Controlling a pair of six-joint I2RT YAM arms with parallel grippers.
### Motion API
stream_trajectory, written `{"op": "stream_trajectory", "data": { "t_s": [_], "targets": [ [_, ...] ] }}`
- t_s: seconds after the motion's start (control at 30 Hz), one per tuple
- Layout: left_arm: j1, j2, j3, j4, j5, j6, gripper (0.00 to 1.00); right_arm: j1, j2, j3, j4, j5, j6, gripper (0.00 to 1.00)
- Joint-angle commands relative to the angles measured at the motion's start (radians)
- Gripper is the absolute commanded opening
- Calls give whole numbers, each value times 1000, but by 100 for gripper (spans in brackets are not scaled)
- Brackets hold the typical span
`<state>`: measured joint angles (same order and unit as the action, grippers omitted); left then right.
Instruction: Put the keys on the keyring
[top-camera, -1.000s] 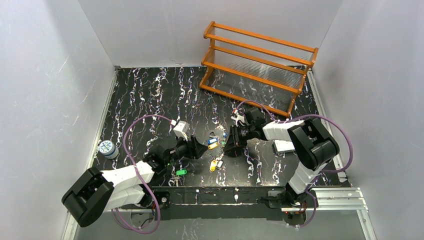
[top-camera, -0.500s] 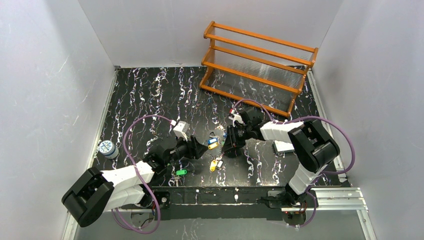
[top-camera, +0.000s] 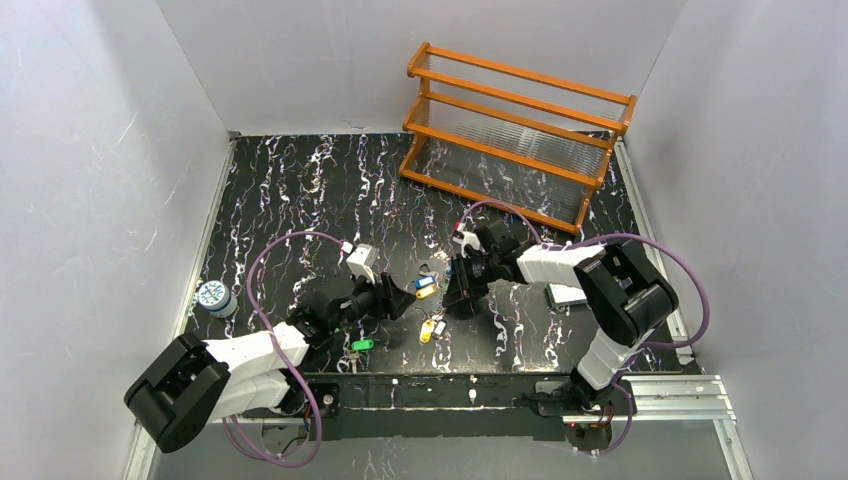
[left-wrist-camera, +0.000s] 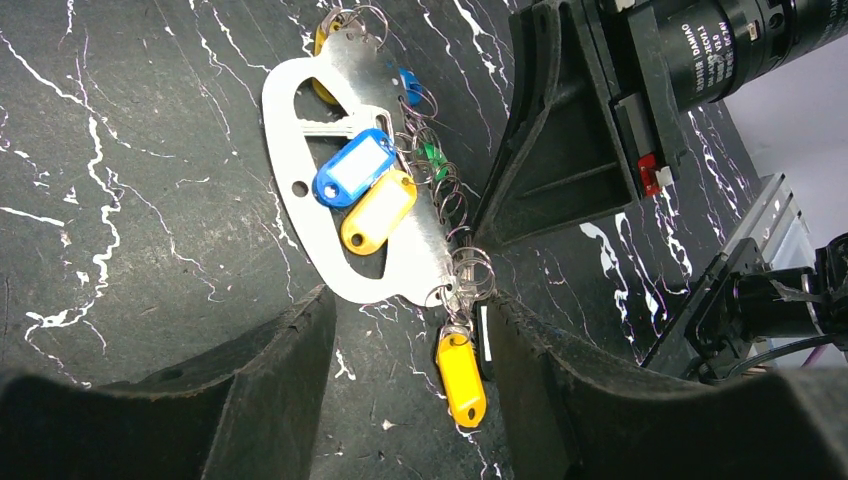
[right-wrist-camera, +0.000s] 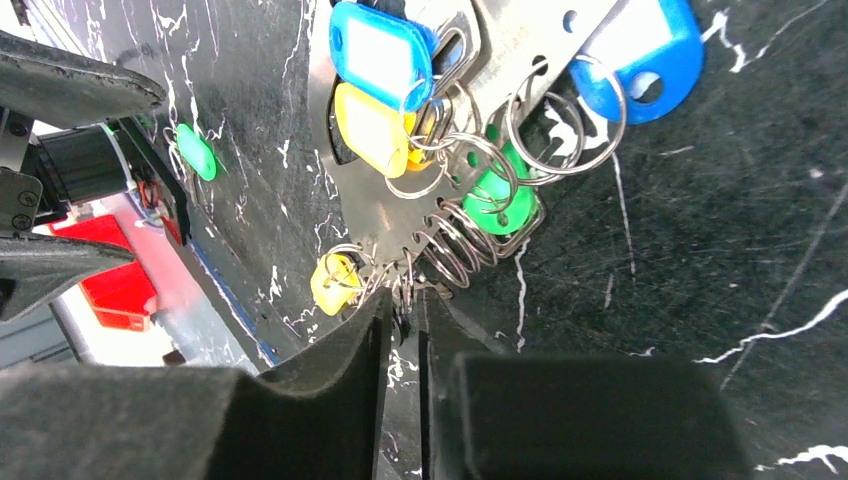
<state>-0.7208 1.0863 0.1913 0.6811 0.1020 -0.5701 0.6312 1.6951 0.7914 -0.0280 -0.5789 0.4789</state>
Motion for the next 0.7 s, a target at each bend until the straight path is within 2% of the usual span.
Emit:
{"op": "stream_trajectory", "data": {
  "t_s": [0.0, 0.1, 0.23, 0.47, 0.67],
  "targets": [
    [4, 3, -7, 14, 7, -1, 55, 10, 10, 43, 12, -18, -3, 21],
    [5, 1, -7, 14, 5, -1, 55, 13, 15, 46, 11, -18, -5, 17],
    [4, -10, -6, 14, 11, 9, 55, 15, 10, 80, -40, -14, -59, 1],
    [5, -91, 4, 1, 50, 97, 55, 33, -85, 182, -166, 36, -190, 1],
    [5, -195, 16, -10, 157, 273, 54, 114, -189, 272, -246, 145, -295, 1]
  ]
}}
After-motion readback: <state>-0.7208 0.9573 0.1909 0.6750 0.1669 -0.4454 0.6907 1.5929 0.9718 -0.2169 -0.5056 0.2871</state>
